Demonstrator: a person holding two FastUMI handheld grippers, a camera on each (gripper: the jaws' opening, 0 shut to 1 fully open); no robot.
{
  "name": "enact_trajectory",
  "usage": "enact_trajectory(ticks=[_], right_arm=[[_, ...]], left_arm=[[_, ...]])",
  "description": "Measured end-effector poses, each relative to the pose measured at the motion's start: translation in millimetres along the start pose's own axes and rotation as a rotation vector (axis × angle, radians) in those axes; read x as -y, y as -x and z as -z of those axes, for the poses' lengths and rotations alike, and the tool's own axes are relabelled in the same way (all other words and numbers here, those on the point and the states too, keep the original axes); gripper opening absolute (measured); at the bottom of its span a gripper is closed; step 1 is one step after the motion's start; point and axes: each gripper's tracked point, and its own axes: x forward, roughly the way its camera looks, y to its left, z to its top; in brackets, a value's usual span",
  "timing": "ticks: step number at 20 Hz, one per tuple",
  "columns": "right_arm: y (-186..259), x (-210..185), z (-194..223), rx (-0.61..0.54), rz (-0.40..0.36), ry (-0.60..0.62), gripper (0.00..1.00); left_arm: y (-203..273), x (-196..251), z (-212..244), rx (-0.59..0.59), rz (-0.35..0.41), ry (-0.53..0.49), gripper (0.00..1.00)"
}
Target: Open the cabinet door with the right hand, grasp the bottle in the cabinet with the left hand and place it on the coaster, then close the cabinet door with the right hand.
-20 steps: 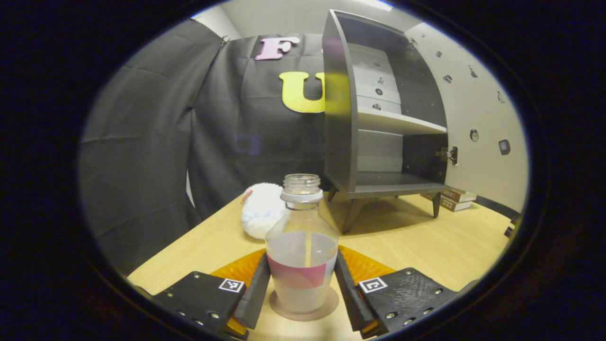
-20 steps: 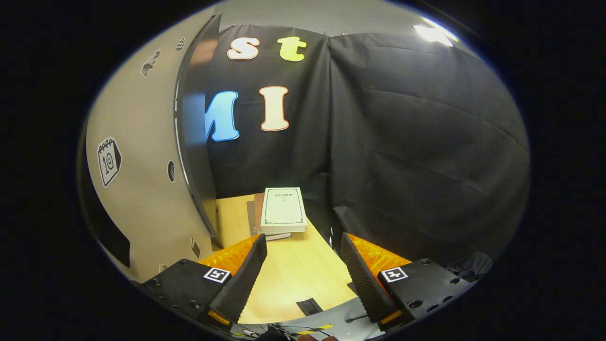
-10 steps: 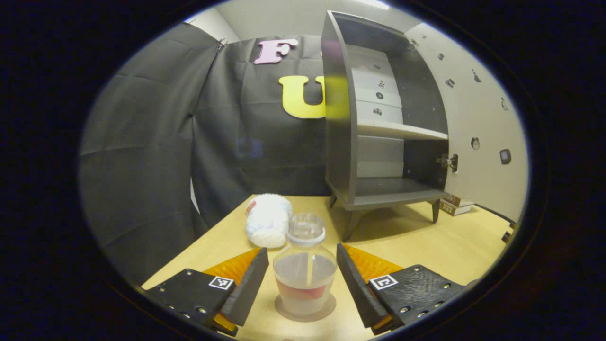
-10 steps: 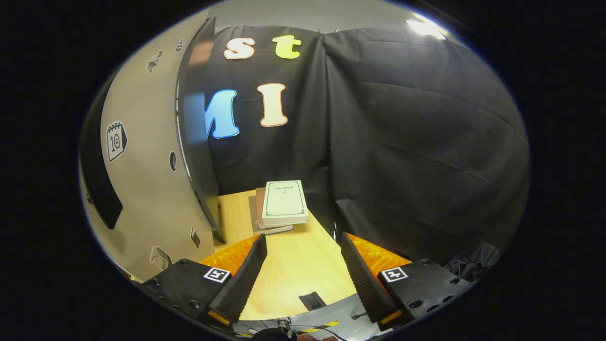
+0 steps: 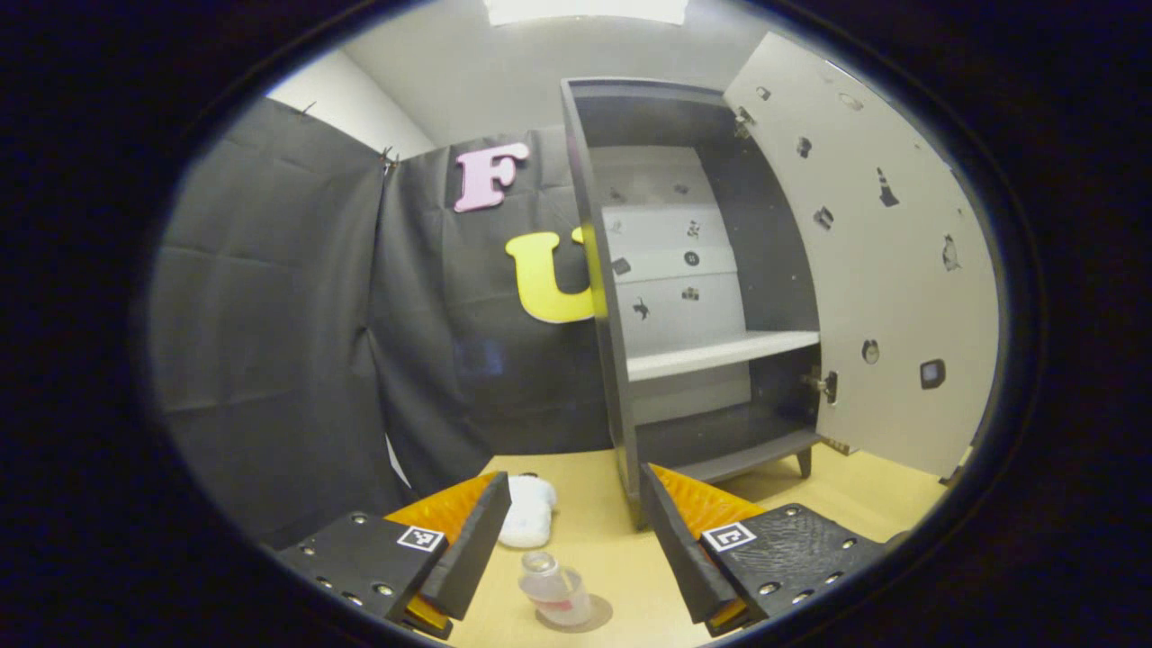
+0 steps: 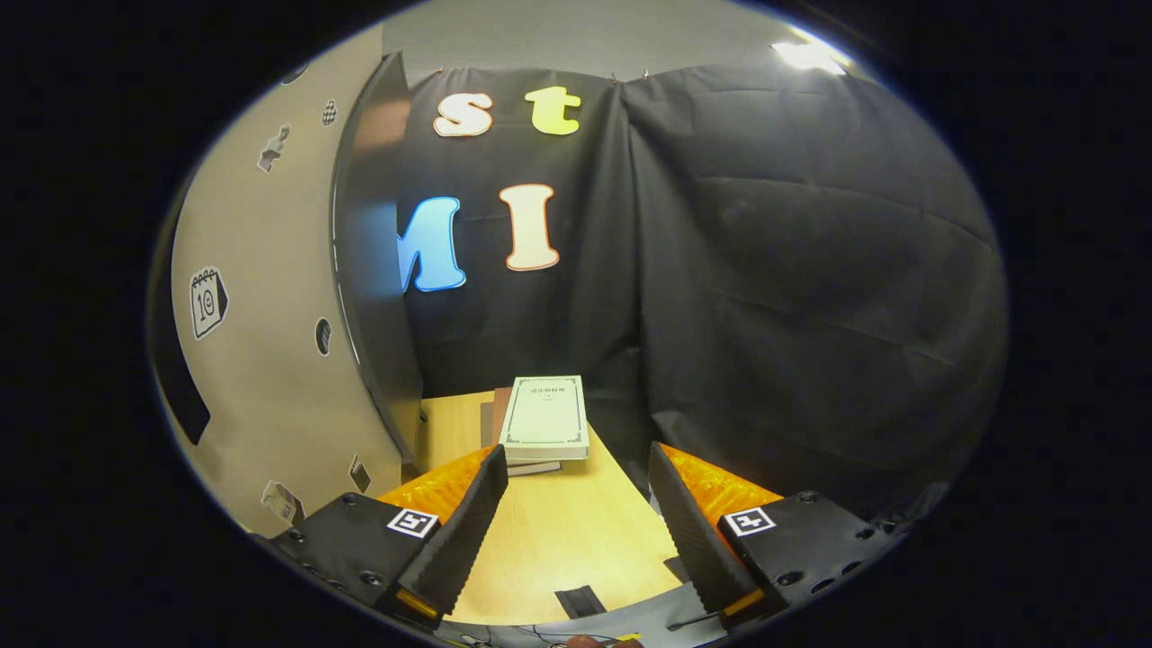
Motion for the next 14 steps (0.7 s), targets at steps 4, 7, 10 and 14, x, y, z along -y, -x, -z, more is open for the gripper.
enact_trajectory(ticks=[4, 7, 10, 14], right_arm=[[-1.1, -18.9, -21.7, 0.046, -0.121, 0.039, 0.99], [8.4, -35.1, -39.8, 0.088, -0.223, 0.059, 0.99], [22.2, -51.6, -60.7, 0.133, -0.329, 0.085, 0.99], [39.2, -66.2, -84.8, 0.178, -0.454, 0.042, 0.99]], left_arm=[[14.8, 39.2, -37.9, -0.003, -0.016, 0.064, 0.87], [27.8, 61.9, -55.3, -0.013, -0.039, 0.086, 0.87], [39.7, 84.6, -75.7, 0.015, -0.019, 0.125, 0.87], [62.6, 95.9, -105.1, 0.055, -0.049, 0.199, 0.87]])
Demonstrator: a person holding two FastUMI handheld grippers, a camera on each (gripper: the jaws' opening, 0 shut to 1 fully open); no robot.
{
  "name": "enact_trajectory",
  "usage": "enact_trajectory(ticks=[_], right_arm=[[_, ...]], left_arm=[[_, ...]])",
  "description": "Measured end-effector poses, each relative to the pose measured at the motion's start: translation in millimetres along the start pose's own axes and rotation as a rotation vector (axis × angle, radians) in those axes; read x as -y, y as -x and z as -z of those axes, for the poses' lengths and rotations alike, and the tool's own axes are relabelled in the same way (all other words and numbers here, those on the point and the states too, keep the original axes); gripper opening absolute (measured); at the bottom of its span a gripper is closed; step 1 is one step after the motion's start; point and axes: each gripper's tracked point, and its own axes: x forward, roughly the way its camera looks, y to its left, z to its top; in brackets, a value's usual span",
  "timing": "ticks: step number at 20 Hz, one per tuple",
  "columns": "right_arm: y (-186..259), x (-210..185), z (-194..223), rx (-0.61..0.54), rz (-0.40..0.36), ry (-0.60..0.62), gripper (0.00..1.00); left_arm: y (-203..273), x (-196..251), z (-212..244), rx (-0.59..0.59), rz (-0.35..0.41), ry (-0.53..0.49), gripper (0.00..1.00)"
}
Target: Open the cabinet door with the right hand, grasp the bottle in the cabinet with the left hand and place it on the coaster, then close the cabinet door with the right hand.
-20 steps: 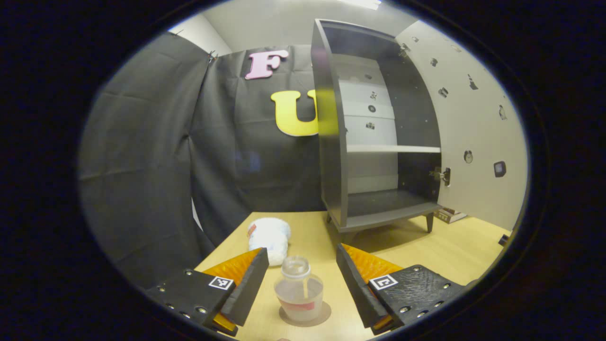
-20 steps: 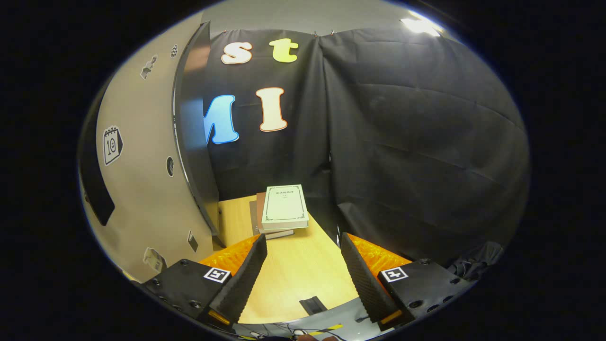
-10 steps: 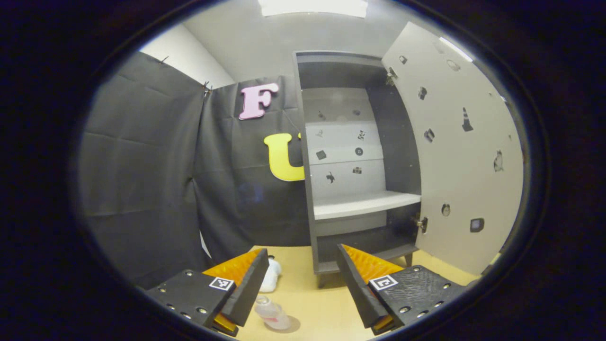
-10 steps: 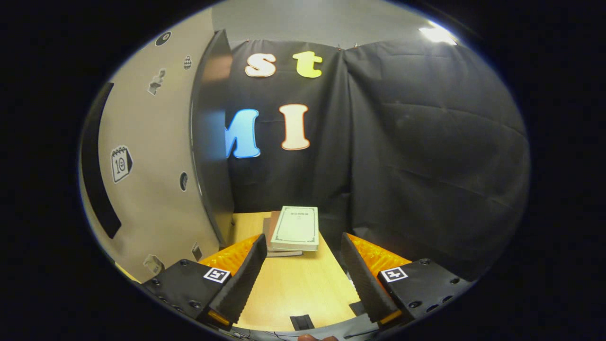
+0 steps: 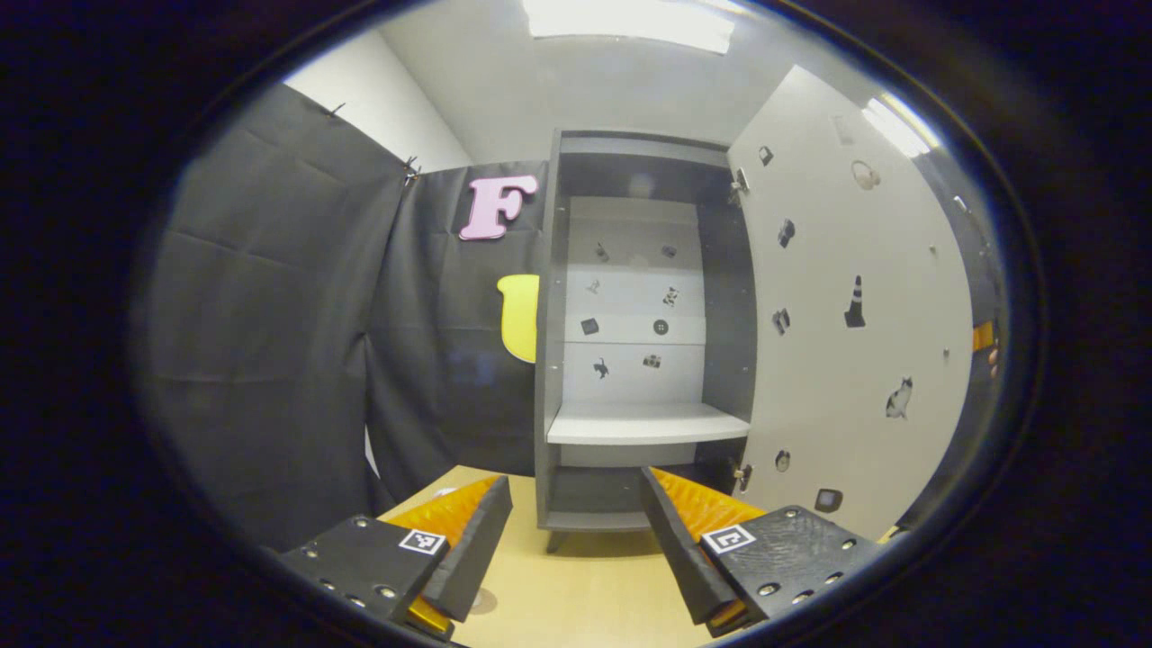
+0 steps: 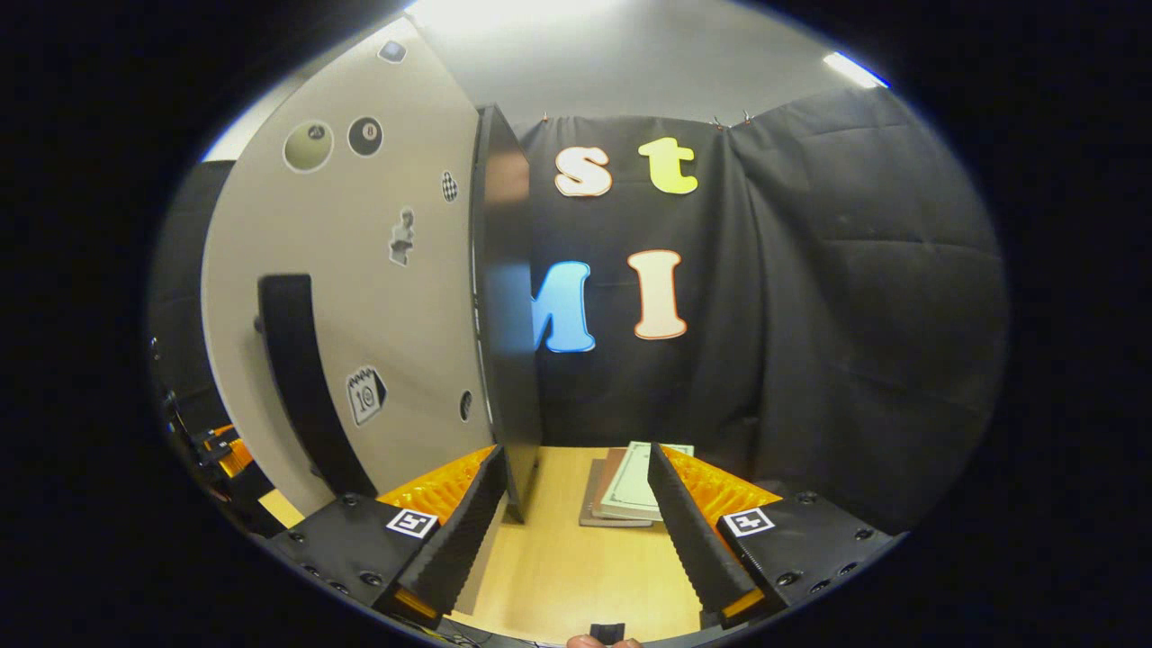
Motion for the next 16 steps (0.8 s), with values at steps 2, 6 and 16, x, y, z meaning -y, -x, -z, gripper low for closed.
enact_trajectory(ticks=[2, 6, 16], right_arm=[[0.3, -6.0, -7.2, 0.017, -0.050, -0.006, 0.99], [-1.7, -23.0, -15.5, 0.030, -0.127, -0.064, 0.93], [5.9, -62.0, -50.4, 0.071, -0.190, -0.079, 0.98]], left_arm=[[8.8, 1.3, -14.8, 0.012, -0.033, 0.026, 0.87], [16.6, -7.3, -37.6, -0.035, -0.113, 0.037, 0.89], [0.8, -63.1, -65.4, 0.005, -0.199, 0.070, 0.87]])
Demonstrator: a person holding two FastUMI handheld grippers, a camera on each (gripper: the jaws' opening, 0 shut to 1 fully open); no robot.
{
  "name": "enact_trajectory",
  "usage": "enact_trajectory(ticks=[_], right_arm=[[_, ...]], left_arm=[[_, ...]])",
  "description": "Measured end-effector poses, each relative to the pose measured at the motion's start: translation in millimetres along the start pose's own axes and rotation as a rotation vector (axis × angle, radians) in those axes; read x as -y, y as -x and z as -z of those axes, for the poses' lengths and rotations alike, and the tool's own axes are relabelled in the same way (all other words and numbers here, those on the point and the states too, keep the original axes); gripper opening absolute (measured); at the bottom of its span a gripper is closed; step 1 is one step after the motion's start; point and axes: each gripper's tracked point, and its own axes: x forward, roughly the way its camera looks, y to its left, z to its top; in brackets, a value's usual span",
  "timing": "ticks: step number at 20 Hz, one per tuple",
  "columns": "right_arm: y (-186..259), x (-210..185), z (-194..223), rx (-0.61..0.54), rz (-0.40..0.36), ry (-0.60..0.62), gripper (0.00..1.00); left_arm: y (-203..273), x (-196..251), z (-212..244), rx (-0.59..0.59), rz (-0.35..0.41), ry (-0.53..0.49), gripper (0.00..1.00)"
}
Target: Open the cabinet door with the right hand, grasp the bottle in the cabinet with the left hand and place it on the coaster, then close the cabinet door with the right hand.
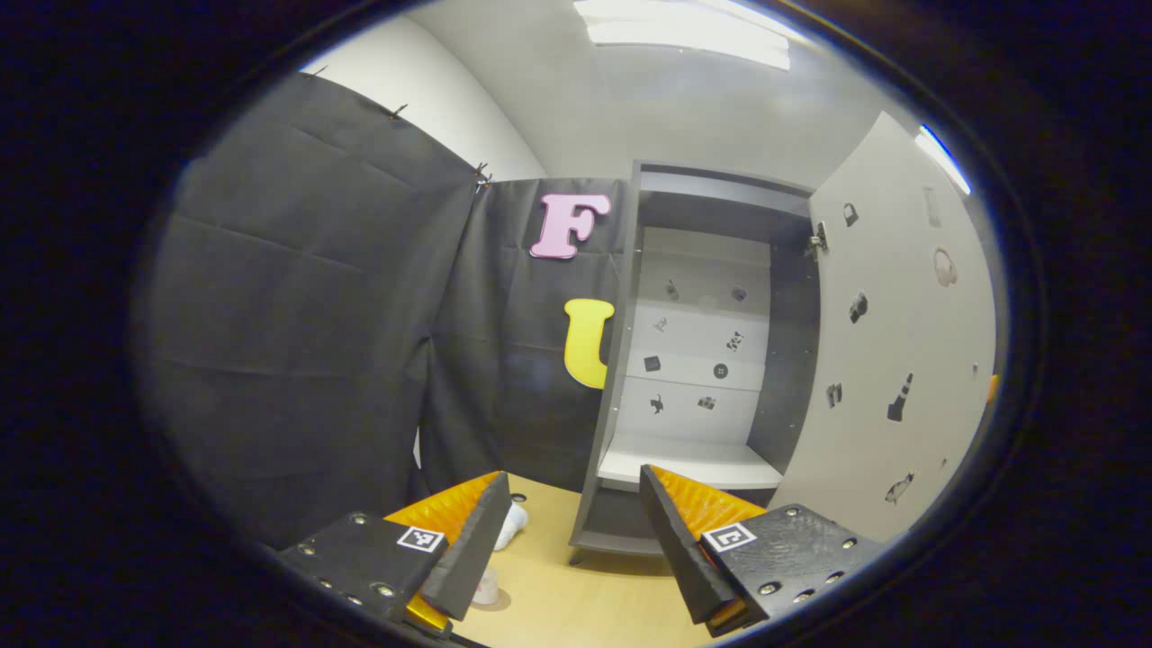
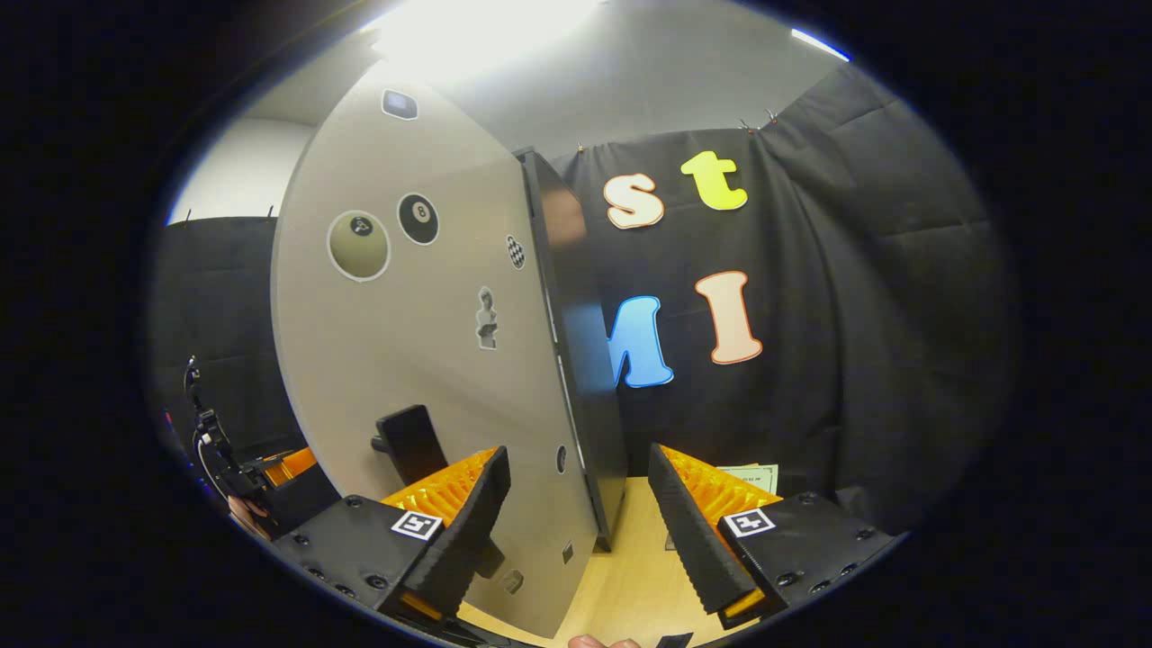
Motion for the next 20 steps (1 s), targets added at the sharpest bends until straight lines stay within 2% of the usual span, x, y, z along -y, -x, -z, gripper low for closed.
enact_trajectory(ticks=[2, 6, 8, 9, 12, 19, 20], right_arm=[[1.7, -1.0, -1.5, 0.002, 0.034, 0.002, 0.97], [-1.0, -21.0, 7.8, -0.026, 0.073, -0.072, 0.97], [-6.7, -41.1, 11.8, -0.038, 0.060, -0.074, 0.97], [-10.5, -52.7, 12.2, -0.042, 0.049, -0.064, 0.97], [-23.1, -84.8, 13.2, -0.038, 0.030, -0.045, 0.97], [-65.6, -150.7, 25.3, -0.050, -0.040, -0.160, 0.97], [-71.0, -158.6, 24.6, -0.048, -0.040, -0.152, 0.97]], left_arm=[[-12.4, -15.1, -0.1, -0.002, -0.007, -0.012, 0.87], [-33.2, -50.0, 4.4, -0.031, -0.023, -0.023, 0.88], [-39.7, -67.5, 1.5, -0.017, -0.034, -0.030, 0.87], [-42.2, -79.9, -1.8, -0.005, -0.047, -0.044, 0.90], [-50.3, -108.1, 4.3, -0.014, -0.069, -0.065, 0.87], [-75.2, -163.7, 33.2, -0.076, -0.077, -0.063, 0.90], [-80.4, -169.5, 35.5, -0.081, -0.071, -0.065, 0.87]])
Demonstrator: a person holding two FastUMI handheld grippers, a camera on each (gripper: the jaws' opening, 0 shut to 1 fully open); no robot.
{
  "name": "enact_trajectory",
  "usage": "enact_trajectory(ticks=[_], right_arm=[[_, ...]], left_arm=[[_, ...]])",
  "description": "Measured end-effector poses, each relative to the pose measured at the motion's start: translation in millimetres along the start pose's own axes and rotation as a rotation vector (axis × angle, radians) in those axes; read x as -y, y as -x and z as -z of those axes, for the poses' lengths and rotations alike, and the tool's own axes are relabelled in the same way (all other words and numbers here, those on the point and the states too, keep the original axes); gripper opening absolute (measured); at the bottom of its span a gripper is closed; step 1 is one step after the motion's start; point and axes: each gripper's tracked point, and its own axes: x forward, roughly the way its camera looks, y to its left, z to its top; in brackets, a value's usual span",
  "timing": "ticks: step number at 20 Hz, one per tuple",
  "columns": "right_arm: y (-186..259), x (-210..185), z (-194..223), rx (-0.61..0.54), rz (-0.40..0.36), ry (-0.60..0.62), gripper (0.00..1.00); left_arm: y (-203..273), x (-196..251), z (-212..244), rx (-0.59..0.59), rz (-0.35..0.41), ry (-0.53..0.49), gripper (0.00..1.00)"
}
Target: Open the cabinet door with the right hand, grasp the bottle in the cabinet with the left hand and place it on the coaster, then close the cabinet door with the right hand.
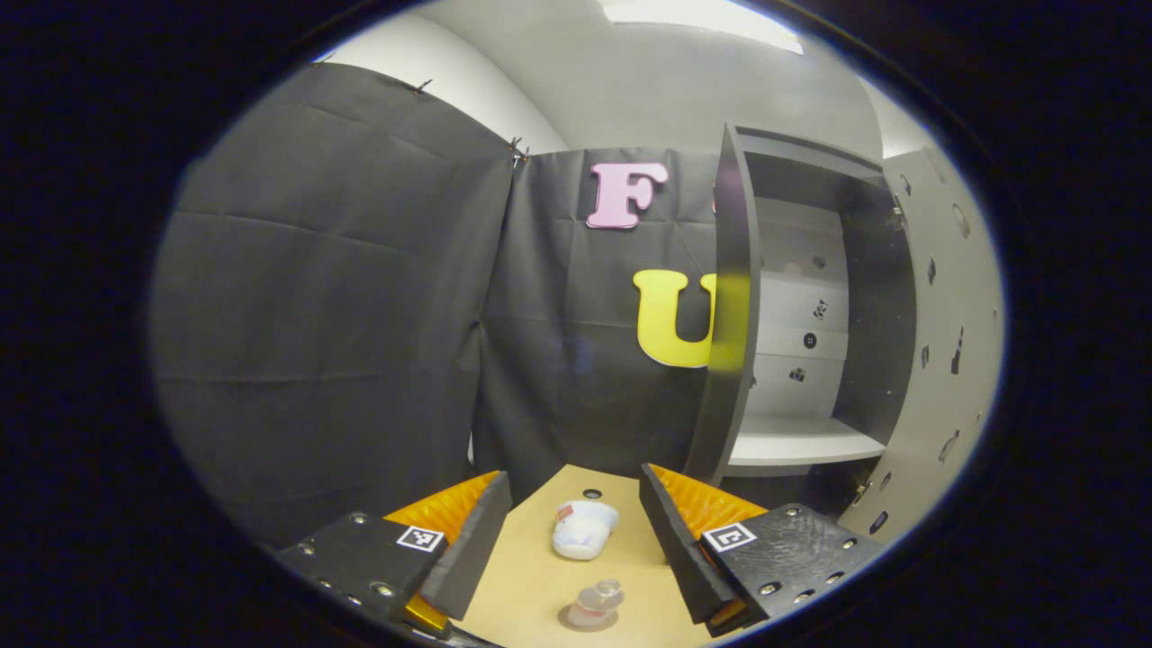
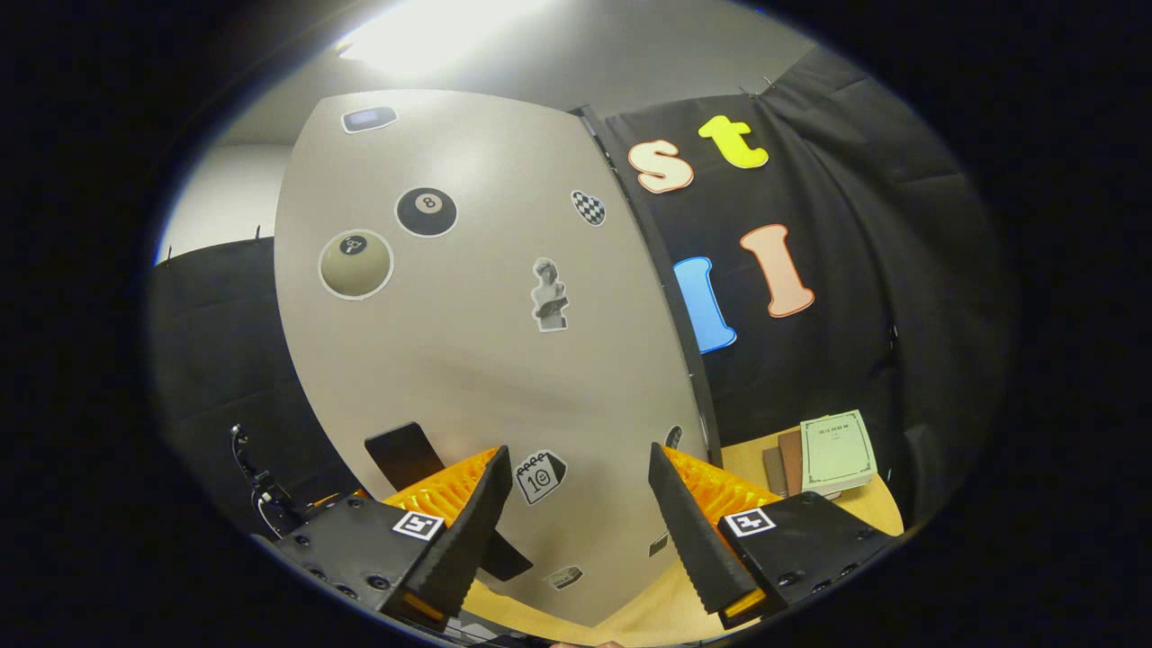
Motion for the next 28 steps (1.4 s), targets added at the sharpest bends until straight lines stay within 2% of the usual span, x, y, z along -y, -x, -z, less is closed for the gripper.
enact_trajectory(ticks=[3, 7, 10, 14, 20, 23, 28], right_arm=[[-19.7, -22.4, -0.4, 0.012, 0.015, 0.069, 0.97], [-57.1, -54.6, 4.5, 0.014, 0.019, 0.119, 0.97], [-79.4, -81.6, 15.3, -0.012, -0.019, 0.148, 0.98], [-76.8, -87.5, 18.4, 0.004, 0.010, 0.168, 0.98], [-51.8, -32.9, 25.5, 0.009, 0.140, 0.176, 0.98], [-28.2, 10.2, 23.5, 0.020, 0.219, 0.210, 0.98], [14.4, 69.3, 0.5, 0.107, 0.282, 0.208, 0.98]], left_arm=[[-12.1, -10.4, 8.0, -0.011, 0.024, 0.000, 0.89], [-21.4, -23.8, 14.3, -0.011, 0.027, -0.048, 0.87], [-22.0, -23.8, 15.8, -0.011, 0.055, -0.061, 0.88], [-28.8, -11.3, 15.7, -0.020, 0.127, -0.046, 0.88], [-19.0, 40.0, 19.7, -0.029, 0.235, -0.092, 0.88], [-6.1, 68.6, 18.6, -0.038, 0.237, -0.129, 0.90], [31.7, 129.0, 0.2, -0.005, 0.271, -0.123, 0.87]])
